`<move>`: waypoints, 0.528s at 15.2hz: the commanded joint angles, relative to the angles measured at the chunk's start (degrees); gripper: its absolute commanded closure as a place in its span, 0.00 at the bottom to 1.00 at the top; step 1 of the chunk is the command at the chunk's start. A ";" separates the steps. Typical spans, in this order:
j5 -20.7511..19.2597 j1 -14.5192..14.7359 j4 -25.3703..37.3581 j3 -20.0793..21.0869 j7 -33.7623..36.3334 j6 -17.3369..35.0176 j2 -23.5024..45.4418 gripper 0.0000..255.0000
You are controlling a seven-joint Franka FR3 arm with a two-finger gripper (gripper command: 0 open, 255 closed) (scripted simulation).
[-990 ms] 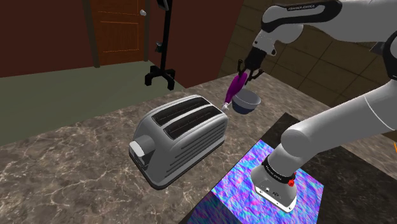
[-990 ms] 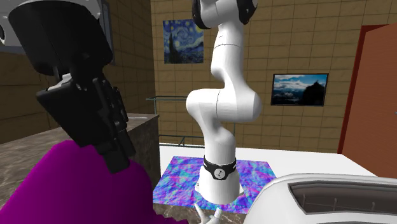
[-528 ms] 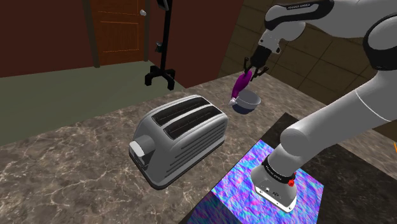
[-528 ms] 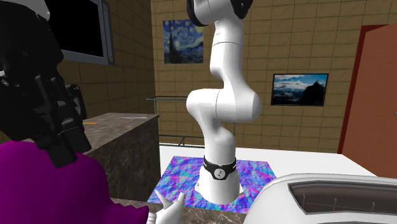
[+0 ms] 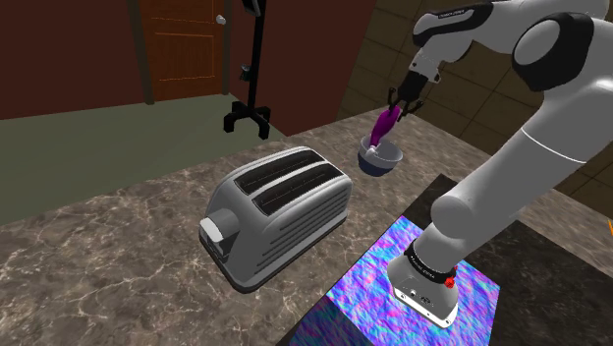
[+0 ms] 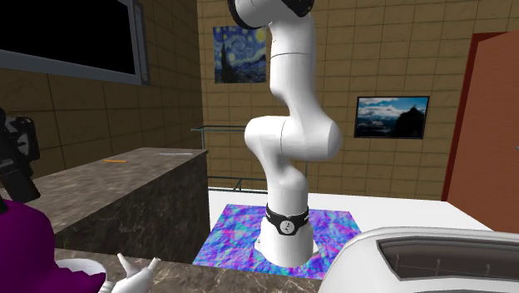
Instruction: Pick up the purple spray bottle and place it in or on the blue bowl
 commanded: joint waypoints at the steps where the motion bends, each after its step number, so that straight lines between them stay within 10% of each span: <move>1: 0.65 -1.15 3.77 -1.36 -2.78 -1.07 3.52 1.00; 8: 3.78 -5.43 14.98 -3.86 -9.98 -3.53 14.80 1.00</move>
